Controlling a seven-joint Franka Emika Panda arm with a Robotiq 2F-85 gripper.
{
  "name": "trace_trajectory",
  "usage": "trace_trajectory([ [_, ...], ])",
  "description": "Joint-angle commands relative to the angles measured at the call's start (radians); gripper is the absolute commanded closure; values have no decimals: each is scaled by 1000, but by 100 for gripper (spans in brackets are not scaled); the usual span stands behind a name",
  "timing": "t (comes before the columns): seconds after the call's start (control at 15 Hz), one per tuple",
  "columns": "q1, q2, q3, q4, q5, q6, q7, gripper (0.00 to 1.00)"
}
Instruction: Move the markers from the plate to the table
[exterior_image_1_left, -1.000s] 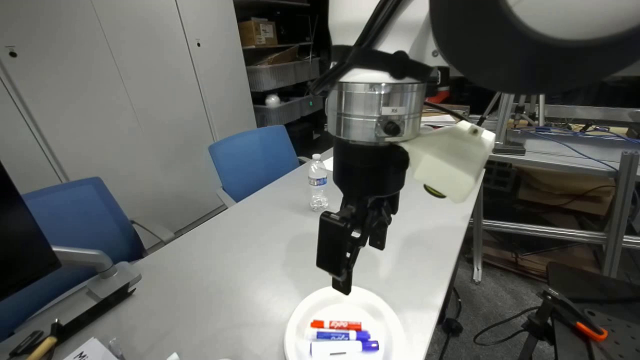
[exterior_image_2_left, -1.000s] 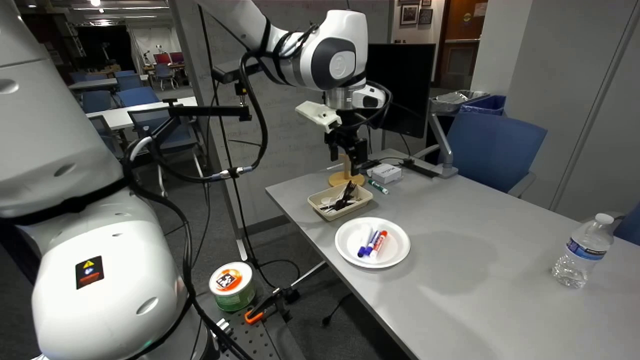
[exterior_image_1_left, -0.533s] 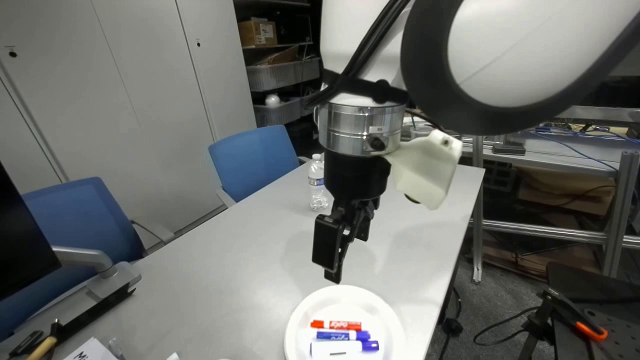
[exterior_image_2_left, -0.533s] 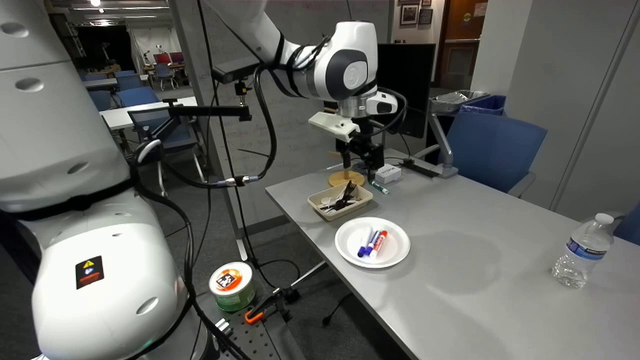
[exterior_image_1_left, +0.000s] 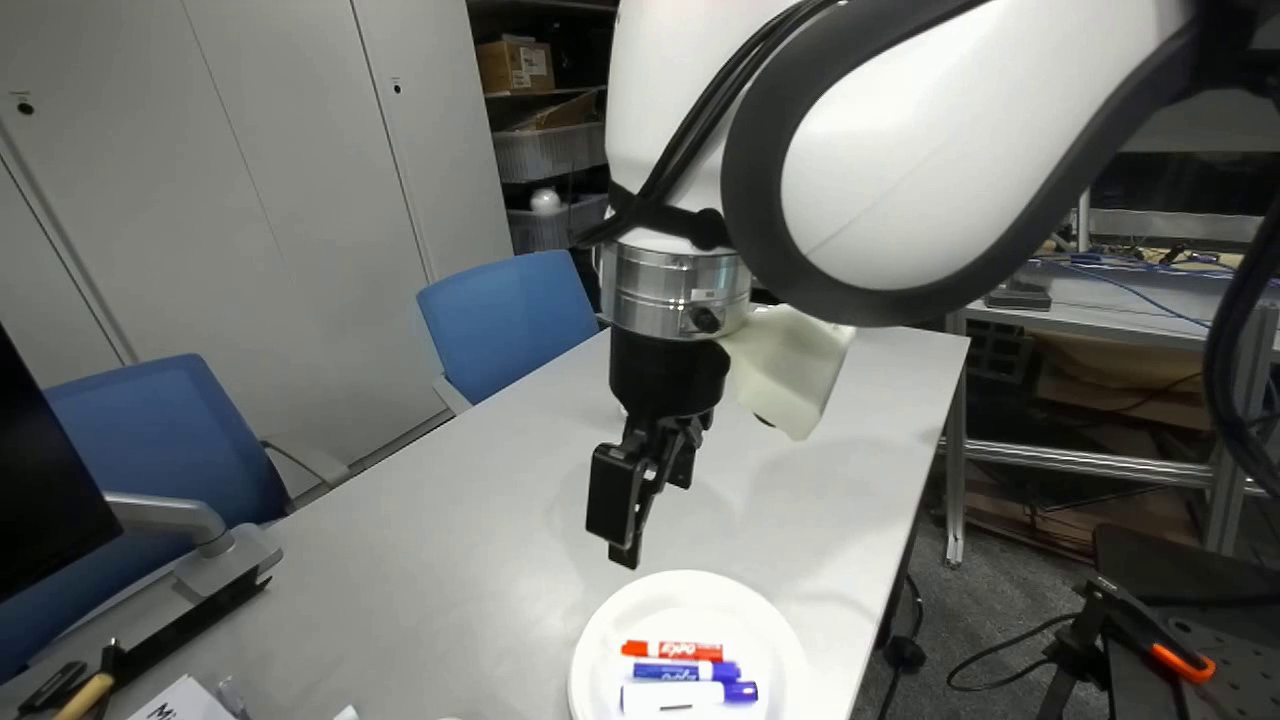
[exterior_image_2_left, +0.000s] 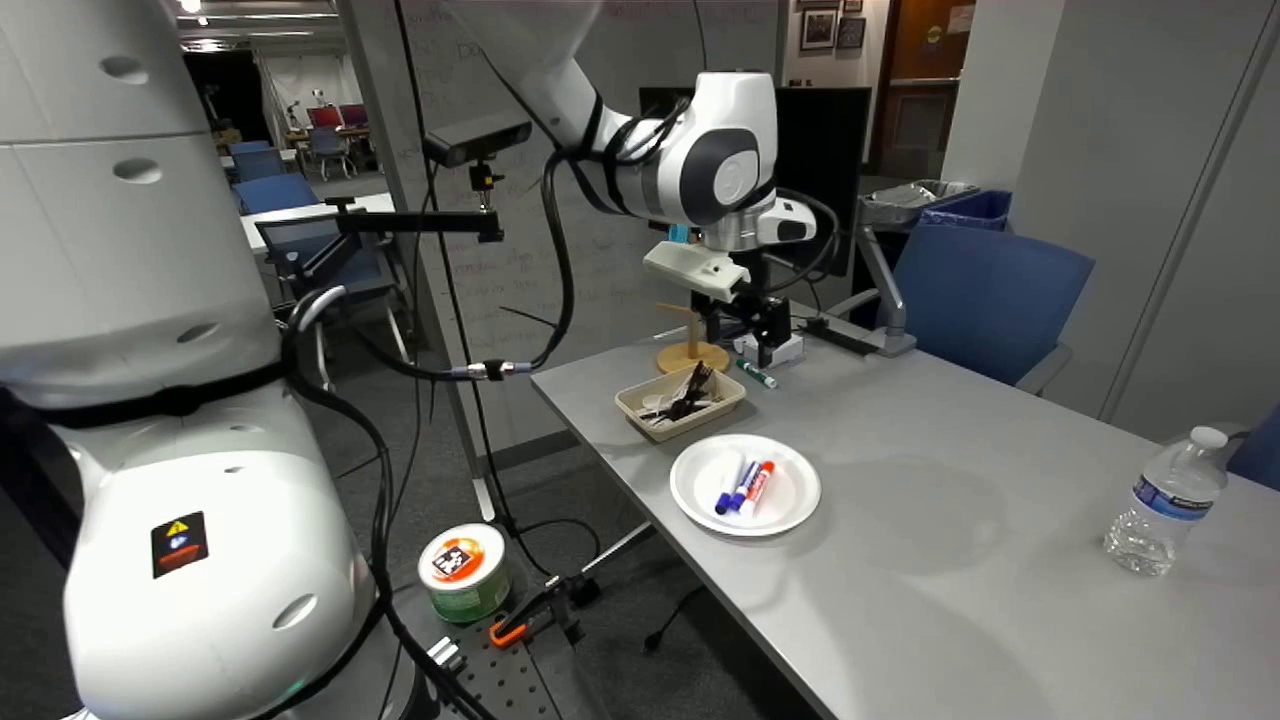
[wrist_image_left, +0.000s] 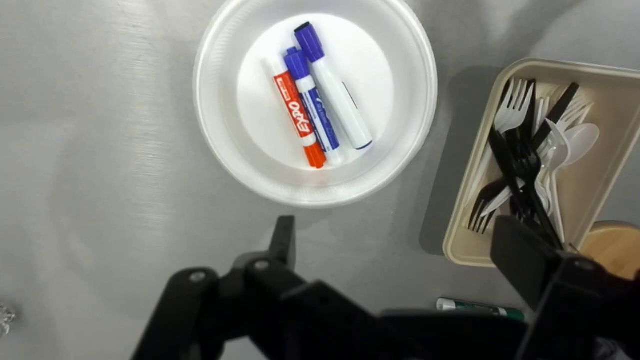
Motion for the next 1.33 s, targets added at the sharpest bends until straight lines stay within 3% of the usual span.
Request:
trace_trajectory([
  [0.0,23,1,-23,4,3,-3,-3,0],
  [0.67,23,2,-25,2,-5,2,-1,0],
  [1.27,20,4,-33,2,-62,13,-83,0],
])
